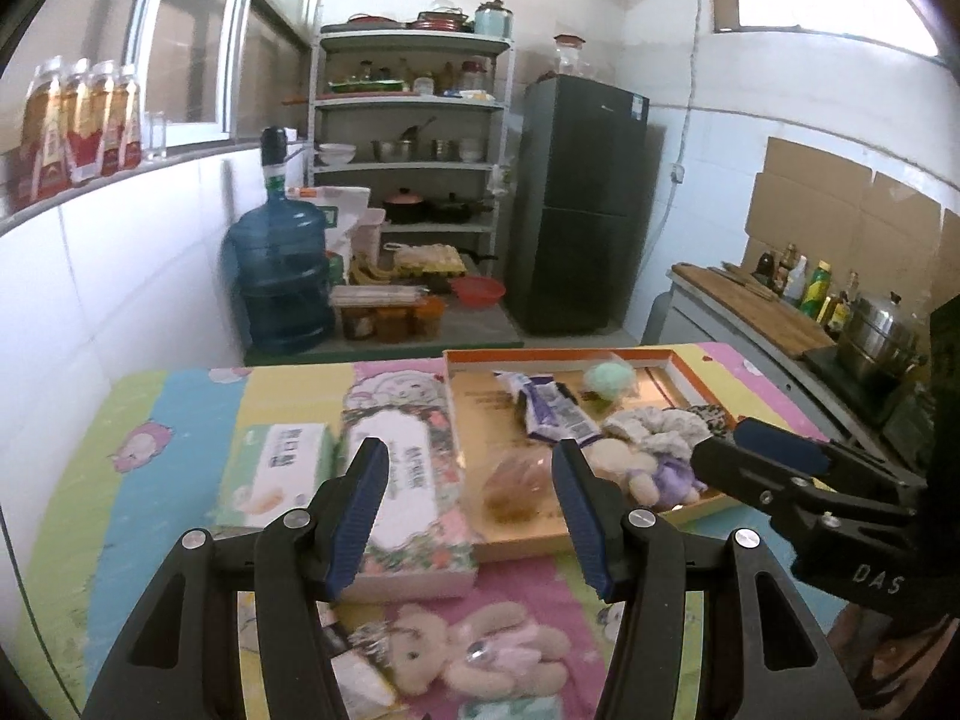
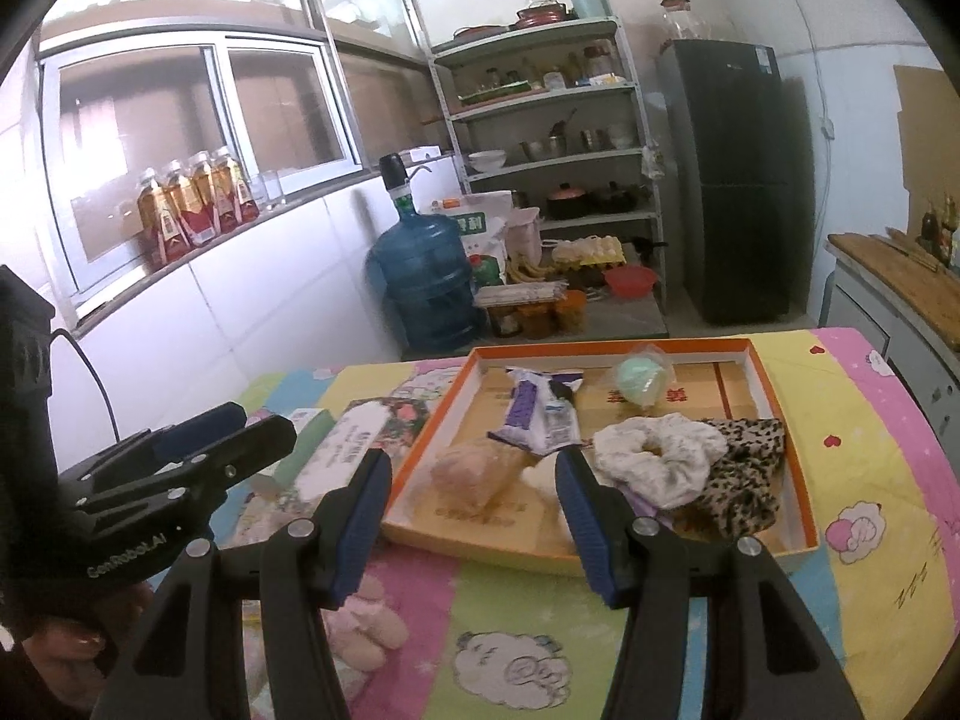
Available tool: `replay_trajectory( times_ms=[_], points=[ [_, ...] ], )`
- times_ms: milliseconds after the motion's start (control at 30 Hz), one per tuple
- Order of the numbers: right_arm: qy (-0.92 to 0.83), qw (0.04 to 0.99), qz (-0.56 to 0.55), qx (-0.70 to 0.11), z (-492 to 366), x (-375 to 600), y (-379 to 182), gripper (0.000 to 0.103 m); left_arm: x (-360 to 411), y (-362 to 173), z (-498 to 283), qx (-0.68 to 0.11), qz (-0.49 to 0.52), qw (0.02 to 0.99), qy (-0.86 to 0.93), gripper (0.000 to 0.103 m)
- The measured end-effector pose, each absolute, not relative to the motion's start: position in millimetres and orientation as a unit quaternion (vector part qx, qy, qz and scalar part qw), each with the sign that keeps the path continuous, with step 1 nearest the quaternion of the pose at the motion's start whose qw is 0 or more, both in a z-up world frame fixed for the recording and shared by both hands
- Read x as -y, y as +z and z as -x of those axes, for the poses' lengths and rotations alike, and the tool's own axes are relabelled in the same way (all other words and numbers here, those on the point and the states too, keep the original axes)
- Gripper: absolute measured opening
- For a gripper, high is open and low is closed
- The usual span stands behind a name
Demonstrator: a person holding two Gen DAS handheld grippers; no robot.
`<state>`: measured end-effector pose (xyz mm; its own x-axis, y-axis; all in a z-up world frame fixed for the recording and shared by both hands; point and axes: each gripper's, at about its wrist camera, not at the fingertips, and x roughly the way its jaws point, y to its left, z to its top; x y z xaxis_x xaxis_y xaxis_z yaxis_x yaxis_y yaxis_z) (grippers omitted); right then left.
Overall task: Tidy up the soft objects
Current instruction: 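Move both tools back over the remaining items on the quilt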
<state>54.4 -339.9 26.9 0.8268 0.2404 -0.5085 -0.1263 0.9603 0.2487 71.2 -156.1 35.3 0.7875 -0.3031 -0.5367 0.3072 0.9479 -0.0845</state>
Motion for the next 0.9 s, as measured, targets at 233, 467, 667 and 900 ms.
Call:
replay_trajectory(
  times_ms=[233, 467, 667, 900],
  points=[
    [0.099, 0.953, -0.086, -0.273, -41, 311, 33, 0.056, 120, 32, -56, -0.280, 0.007, 0.949, -0.146, 0.058],
    [0.102, 0.952, -0.080, -0.277, -36, 285, 30, 0.056, 83, 18, -49, -0.294, 0.023, 0.947, -0.127, 0.058],
    [0.100, 0.955, -0.083, -0.267, -23, 264, 23, 0.057, 54, 8, -46, -0.301, 0.035, 0.946, -0.112, 0.058],
    [0.087, 0.954, -0.085, -0.274, -8, 247, 13, 0.057, 22, -4, -38, -0.304, 0.053, 0.946, -0.098, 0.058]
  ],
)
